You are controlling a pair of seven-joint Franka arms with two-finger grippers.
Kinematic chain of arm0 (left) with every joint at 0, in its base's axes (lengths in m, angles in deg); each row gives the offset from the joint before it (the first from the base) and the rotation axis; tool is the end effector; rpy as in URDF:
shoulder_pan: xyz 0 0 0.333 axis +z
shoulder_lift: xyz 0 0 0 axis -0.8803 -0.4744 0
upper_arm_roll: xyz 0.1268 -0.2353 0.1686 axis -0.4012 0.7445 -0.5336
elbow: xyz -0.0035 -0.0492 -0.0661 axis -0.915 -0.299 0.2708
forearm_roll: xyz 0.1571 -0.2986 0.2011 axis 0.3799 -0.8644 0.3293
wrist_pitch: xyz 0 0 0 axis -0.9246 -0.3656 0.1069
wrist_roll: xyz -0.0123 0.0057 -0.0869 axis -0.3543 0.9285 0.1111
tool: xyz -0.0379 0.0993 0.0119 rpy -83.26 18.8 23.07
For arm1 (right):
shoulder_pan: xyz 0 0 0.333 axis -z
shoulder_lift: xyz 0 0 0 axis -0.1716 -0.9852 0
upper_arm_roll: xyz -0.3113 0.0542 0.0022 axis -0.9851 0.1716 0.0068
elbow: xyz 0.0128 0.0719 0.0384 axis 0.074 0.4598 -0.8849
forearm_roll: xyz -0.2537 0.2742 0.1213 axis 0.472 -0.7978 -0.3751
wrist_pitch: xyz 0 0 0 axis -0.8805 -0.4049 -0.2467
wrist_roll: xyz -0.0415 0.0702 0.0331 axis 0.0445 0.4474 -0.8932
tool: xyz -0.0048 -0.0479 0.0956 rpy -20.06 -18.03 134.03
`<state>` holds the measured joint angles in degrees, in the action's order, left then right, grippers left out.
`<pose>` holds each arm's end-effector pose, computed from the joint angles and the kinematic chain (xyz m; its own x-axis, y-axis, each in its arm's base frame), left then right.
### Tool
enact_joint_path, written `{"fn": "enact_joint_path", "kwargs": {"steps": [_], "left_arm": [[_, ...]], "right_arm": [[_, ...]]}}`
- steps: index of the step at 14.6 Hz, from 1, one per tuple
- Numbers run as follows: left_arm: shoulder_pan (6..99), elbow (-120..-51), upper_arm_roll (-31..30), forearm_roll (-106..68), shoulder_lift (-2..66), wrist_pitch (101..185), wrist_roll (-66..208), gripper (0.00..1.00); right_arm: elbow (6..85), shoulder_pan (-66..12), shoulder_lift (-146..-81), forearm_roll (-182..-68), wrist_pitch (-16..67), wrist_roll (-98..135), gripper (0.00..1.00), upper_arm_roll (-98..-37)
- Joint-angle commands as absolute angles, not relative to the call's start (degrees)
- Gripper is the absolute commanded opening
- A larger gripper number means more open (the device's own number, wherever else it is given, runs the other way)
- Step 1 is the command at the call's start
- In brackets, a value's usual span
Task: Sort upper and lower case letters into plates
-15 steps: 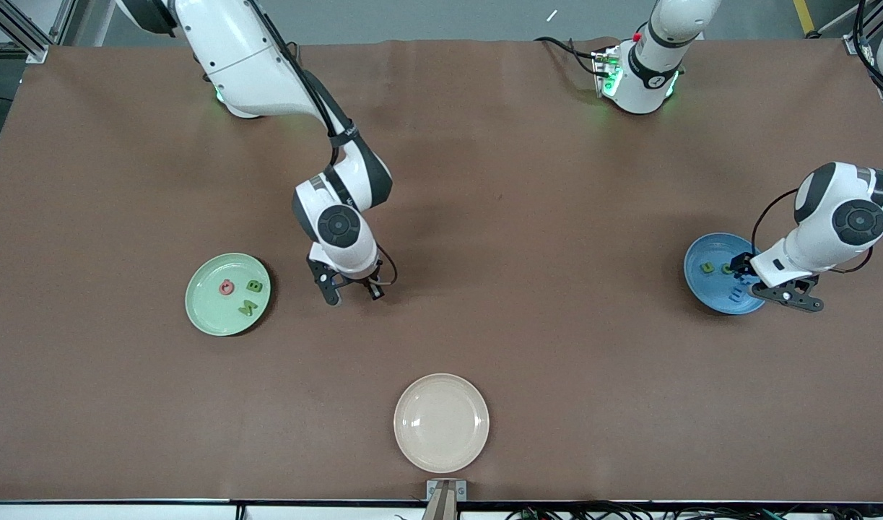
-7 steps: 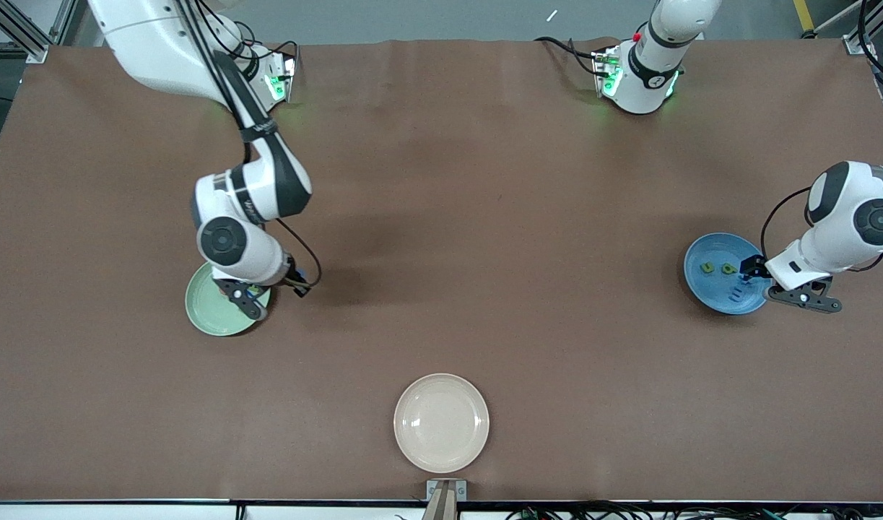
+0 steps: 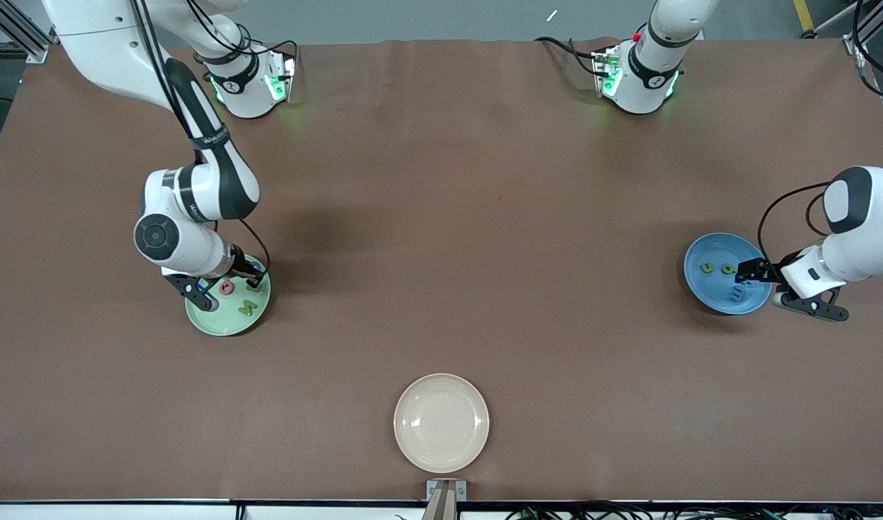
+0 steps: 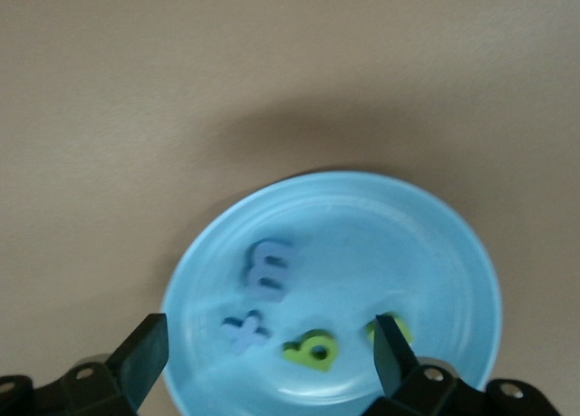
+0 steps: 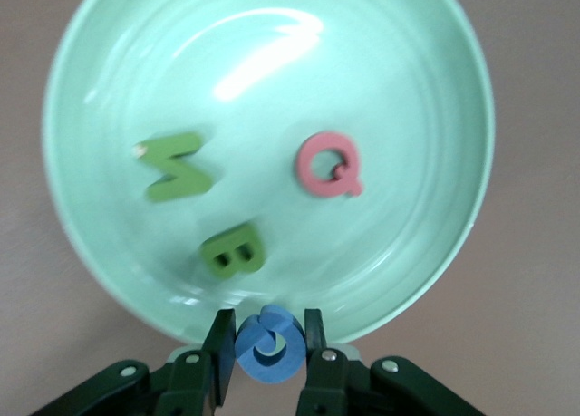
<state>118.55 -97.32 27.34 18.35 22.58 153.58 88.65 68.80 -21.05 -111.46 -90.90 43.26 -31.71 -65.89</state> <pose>0.5894 0.1488 0.2410 0.9618 -0.2679 -0.0560 -0.2631 -0.9614 0.0809 0.5519 0.0735 0.2155 0.7617 -0.6350 -0.1290 -0.6234 -0.7724 0.1212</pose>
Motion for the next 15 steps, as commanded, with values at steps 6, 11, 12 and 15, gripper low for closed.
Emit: {"fn": "enact_joint_path", "kwargs": {"steps": [6, 11, 12, 15], "left_arm": [[82.2, -96.2, -1.69, -5.66, 33.84, 149.87, 86.76, 1.0], [63.65, -95.41, -15.23, -12.53, 37.18, 147.05, 81.31, 1.0], [61.61, -95.41, -16.55, -12.8, 37.8, 147.05, 80.52, 1.0], [58.62, -95.5, -17.01, -12.8, 39.82, 146.52, 76.92, 1.0]], "right_arm": [[71.03, -16.13, -110.26, -88.9, 45.75, -29.93, 0.01, -64.97], [71.03, -16.12, -110.79, -88.9, 44.7, -30.02, 1.0, -64.88], [70.94, -16.21, -110.79, -88.9, 44.61, -29.93, 1.0, -64.88], [70.59, -16.21, -110.79, -88.9, 44.44, -29.85, 1.0, -64.88]]}}
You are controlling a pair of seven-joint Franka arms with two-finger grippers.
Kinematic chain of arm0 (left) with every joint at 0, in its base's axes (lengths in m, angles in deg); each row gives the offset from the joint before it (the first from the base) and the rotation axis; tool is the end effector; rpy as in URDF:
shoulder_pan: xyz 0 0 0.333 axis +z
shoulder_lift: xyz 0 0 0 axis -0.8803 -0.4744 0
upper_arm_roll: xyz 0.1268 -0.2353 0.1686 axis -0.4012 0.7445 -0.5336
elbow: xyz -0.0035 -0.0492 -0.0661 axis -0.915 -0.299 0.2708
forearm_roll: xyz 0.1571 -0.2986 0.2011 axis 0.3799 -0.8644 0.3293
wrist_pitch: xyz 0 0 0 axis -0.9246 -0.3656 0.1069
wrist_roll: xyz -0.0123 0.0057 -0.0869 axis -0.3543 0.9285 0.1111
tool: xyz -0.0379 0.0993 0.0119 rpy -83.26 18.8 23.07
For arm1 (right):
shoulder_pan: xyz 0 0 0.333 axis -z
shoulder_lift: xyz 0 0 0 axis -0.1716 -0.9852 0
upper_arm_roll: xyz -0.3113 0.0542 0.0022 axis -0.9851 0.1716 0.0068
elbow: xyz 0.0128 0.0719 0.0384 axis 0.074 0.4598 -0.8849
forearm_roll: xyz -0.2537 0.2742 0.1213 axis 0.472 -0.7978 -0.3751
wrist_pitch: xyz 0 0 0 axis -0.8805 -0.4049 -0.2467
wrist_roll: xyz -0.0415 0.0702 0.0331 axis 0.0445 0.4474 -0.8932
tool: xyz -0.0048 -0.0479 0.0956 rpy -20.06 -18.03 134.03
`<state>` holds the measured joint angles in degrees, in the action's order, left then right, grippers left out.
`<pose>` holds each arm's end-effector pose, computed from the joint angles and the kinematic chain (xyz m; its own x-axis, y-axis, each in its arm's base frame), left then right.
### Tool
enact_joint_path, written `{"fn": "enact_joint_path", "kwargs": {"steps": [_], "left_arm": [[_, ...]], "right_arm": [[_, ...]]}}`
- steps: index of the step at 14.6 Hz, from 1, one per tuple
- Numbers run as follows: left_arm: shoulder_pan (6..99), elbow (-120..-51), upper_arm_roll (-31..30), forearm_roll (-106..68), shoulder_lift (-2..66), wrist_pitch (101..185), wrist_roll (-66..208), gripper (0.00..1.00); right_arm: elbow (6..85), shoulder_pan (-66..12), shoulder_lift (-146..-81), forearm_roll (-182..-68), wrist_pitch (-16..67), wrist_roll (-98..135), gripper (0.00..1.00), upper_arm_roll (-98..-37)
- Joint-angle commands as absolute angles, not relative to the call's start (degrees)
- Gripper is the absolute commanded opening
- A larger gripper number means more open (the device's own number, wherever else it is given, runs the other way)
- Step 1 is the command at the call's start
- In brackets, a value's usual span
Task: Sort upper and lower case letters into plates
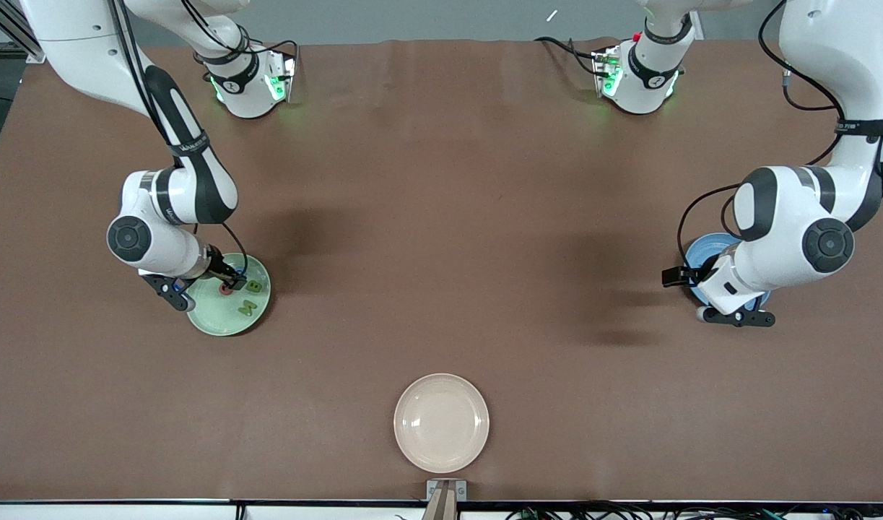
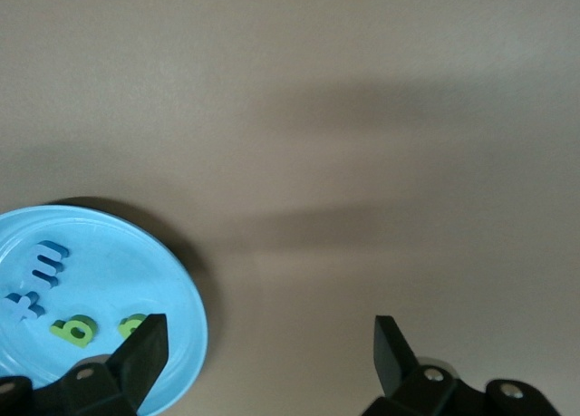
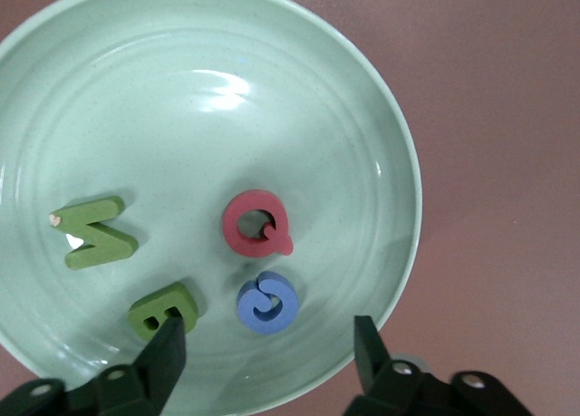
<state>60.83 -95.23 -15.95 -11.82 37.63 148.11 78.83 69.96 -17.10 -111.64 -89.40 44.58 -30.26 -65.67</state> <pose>0.6103 -0.0380 0.3075 0.9907 -0.0730 -0.1149 -0.0686 -0.9968 0.0420 0.5502 0.0364 0.2080 0.7490 -0.6511 -0.1222 -0.6385 -0.7587 0.1289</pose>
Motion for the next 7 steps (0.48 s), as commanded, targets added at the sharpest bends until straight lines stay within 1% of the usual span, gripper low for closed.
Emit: {"fn": "enact_joint_path", "kwargs": {"steps": [1, 3, 4, 6, 7], "left_arm": [[57.12, -95.41, -17.27, -13.06, 40.26, 145.65, 74.99, 1.0], [56.84, -95.32, -17.1, -13.59, 41.66, 145.2, 74.18, 1.0], [57.45, -95.41, -16.83, -13.33, 42.8, 145.2, 74.18, 1.0], [58.25, -96.55, -16.74, -13.33, 47.71, 144.42, 74.18, 1.0], [59.21, -96.29, -16.66, -13.33, 49.73, 142.58, 74.18, 1.0]], "right_arm": [[70.42, -16.3, -110.7, -88.9, 44.43, -29.84, 1.0, -64.79], [69.98, -16.39, -110.7, -88.9, 43.65, -29.41, 1.0, -64.79], [68.76, -16.39, -110.53, -88.9, 41.12, -26.88, 1.0, -64.79], [65.69, -16.21, -109.3, -88.9, 32.79, -20.21, 1.0, -64.88], [63.41, -15.95, -108.95, -88.81, 28.05, -17.48, 1.0, -64.97]]}}
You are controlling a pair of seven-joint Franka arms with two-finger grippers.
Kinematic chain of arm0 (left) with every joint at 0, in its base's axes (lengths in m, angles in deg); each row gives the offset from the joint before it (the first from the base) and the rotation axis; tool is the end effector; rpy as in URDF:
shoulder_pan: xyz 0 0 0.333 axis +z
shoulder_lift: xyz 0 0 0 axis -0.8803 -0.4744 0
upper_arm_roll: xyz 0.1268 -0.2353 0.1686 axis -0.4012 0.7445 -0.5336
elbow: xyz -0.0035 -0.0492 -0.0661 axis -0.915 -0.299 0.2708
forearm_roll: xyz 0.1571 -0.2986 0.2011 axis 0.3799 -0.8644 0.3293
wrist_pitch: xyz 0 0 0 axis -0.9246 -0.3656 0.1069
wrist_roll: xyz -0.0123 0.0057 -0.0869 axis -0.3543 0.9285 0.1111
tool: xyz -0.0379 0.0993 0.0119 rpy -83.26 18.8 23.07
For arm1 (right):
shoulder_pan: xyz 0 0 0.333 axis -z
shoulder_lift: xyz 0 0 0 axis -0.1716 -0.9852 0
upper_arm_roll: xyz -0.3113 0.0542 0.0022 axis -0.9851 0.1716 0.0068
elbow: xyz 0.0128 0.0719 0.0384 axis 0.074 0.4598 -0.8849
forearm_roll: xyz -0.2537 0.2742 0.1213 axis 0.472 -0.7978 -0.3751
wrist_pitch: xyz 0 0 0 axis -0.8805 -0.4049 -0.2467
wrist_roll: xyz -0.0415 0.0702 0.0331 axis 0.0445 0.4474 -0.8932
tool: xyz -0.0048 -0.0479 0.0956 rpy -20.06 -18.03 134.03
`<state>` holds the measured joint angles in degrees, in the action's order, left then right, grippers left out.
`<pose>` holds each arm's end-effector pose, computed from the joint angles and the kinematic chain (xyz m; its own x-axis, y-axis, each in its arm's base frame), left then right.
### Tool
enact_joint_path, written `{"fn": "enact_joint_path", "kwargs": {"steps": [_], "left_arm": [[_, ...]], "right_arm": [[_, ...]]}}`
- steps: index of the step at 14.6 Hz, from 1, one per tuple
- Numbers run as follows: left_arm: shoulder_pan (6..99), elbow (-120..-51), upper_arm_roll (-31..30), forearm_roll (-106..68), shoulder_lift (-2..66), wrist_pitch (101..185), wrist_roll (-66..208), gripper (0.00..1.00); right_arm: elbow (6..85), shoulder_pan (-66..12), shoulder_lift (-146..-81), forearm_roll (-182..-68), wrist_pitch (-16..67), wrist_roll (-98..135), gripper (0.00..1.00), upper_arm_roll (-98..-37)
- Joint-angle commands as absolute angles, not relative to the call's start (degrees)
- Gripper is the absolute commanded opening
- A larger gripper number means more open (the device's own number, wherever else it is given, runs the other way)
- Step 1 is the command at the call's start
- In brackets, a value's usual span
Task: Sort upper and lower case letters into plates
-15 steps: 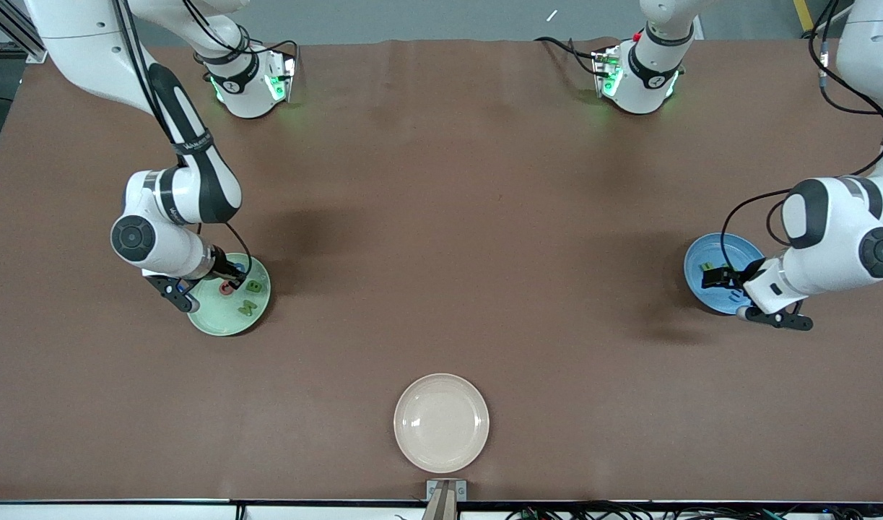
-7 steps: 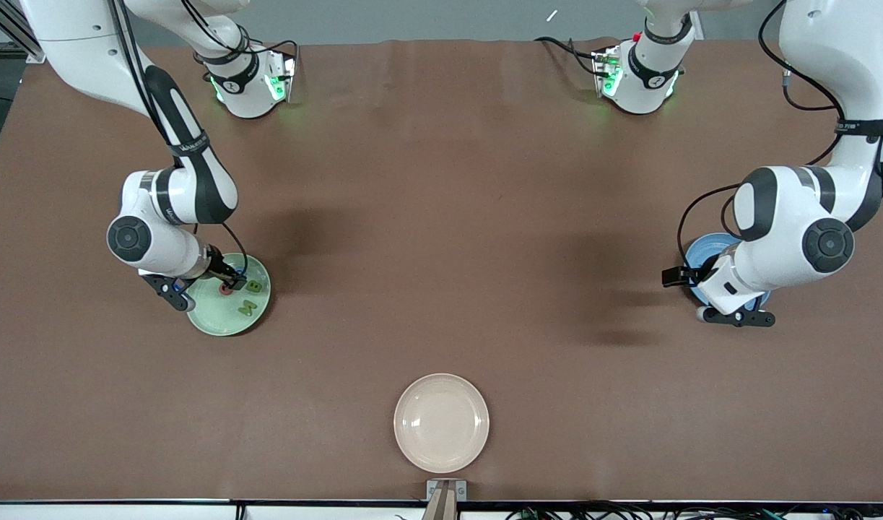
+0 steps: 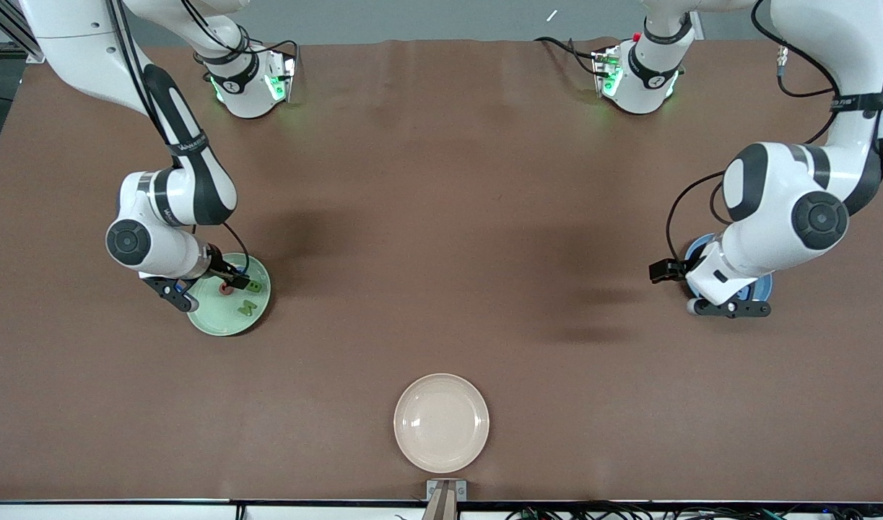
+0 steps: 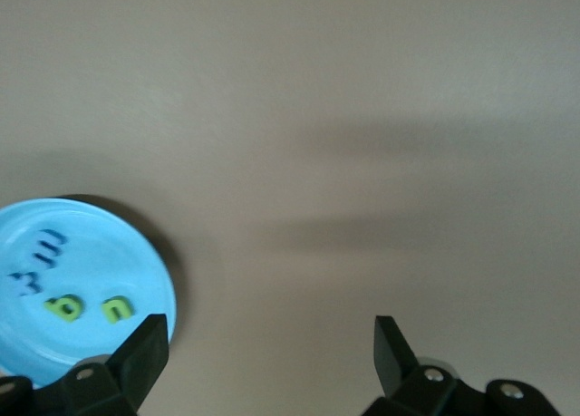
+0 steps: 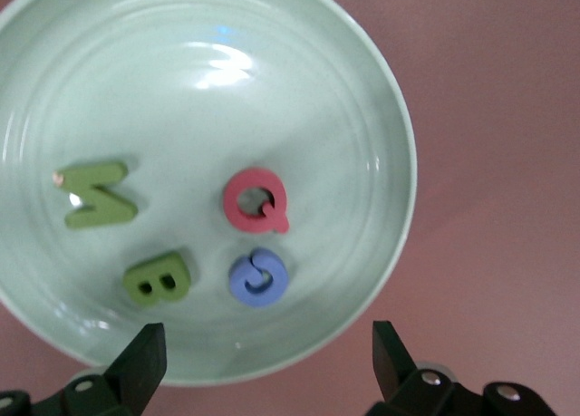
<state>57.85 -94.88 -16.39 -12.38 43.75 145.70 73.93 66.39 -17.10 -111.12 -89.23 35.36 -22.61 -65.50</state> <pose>0.6041 -0.0655 0.3720 0.9984 -0.0287 -0.0481 -0.0268 -0.9989 0.0395 0.5548 0.0391 0.2255 0.8145 -0.5409 -0.2098 -0.5166 -0.8408 0.1619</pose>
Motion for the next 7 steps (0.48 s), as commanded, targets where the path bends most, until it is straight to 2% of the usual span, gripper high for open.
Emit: {"fn": "enact_joint_path", "kwargs": {"steps": [1, 5, 7], "left_arm": [[59.39, -96.12, -16.66, -13.33, 51.32, 141.61, 74.27, 1.0], [59.48, -95.16, -16.92, -13.42, 57.65, 138.1, 73.83, 1.0], [59.66, -92.09, -17.18, -13.33, 58.63, 133.98, 73.92, 1.0]], "right_arm": [[60.43, -15.69, -108.86, -88.63, 22.95, -14.93, 1.0, -64.97], [45.5, -14.02, -109.47, -85.83, 5.11, -6.67, 1.0, -64.88], [40.03, -13.14, -109.65, -85.65, 0.42, -0.17, 1.0, -64.88]]}}
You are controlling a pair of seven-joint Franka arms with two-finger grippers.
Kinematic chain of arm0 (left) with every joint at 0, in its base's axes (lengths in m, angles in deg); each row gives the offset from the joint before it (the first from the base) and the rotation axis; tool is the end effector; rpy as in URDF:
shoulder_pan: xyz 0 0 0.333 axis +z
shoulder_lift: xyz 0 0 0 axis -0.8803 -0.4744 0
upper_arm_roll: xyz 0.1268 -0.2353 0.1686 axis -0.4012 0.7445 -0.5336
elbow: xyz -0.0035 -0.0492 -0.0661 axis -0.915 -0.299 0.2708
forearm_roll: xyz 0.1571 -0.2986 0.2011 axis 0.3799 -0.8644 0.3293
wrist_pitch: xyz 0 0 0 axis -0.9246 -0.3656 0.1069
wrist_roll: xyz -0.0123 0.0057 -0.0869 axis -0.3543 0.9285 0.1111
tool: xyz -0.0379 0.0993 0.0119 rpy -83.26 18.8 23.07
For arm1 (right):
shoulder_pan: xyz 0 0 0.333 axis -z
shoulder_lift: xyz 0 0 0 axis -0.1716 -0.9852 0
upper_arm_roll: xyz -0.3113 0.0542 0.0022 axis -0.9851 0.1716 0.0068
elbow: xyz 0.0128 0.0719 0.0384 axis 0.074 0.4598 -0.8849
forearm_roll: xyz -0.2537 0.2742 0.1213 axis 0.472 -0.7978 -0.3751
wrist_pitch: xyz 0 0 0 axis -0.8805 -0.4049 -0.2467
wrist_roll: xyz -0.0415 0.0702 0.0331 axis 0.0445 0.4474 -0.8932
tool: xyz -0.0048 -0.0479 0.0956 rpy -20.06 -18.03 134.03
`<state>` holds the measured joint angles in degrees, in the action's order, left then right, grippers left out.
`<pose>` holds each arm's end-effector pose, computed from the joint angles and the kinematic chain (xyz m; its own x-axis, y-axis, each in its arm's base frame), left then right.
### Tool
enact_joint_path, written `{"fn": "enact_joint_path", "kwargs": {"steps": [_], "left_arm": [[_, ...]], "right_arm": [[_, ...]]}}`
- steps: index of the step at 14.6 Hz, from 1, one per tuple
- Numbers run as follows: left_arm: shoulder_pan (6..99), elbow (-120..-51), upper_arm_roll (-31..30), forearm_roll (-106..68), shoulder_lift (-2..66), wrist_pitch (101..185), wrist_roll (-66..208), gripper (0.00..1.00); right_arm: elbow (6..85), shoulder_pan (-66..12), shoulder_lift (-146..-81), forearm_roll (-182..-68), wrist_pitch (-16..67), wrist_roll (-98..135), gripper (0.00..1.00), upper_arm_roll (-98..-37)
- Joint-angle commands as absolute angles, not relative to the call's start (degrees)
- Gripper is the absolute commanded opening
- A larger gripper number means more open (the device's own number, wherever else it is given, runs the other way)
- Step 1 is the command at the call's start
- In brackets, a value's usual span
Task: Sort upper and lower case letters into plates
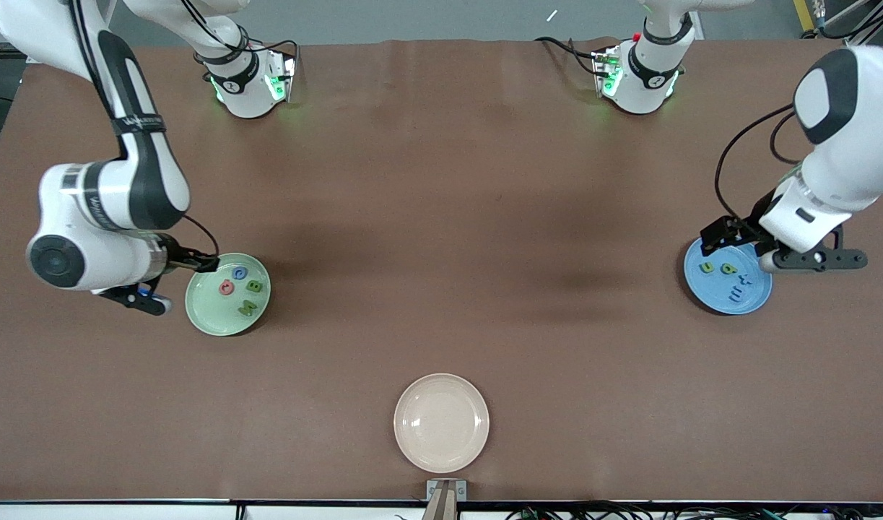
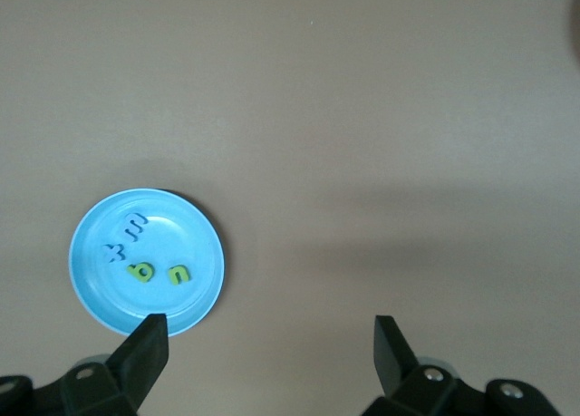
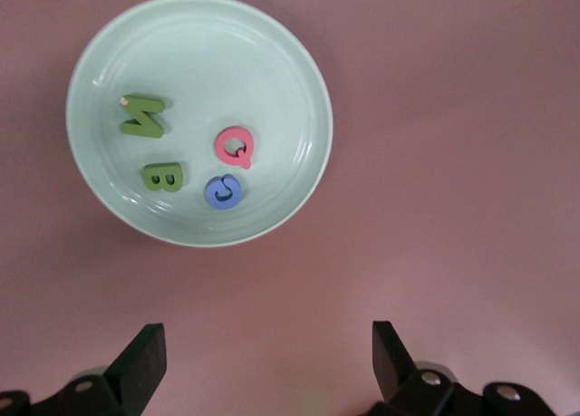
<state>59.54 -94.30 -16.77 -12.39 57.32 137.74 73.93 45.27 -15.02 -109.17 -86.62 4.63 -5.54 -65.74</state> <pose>0.5682 -0.0427 0.5043 0.9982 0.0020 0.0601 -0.0005 -0.9992 0.0407 0.6008 0.0174 0.3655 0.8853 -0.2986 -0.3564 -0.2541 -0.9527 0.1670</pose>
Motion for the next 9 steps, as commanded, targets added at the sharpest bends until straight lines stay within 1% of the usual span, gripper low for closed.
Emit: {"fn": "enact_joint_path", "kwargs": {"steps": [1, 5, 7, 9], "left_arm": [[60.35, -89.11, -17.18, -13.33, 58.72, 130.47, 74.27, 1.0], [63.34, -79.18, -17.18, -12.89, 59.07, 116.94, 76.54, 1.0], [63.52, -76.88, -17.27, -12.8, 59.16, 114.27, 78.05, 1.0], [63.44, -74.86, -17.27, -12.72, 59.16, 113.56, 78.14, 1.0]], "right_arm": [[37.22, -12.87, -109.73, -85.56, -0.47, 2.21, 1.0, -64.97], [28.08, -10.33, -110.44, -83.64, -11.52, 8.21, 1.0, -64.97], [24.82, -10.32, -110.44, -83.09, -13.74, 8.56, 1.0, -64.88], [22.26, -10.06, -110.44, -83.1, -13.75, 11.01, 1.0, -64.88]]}}
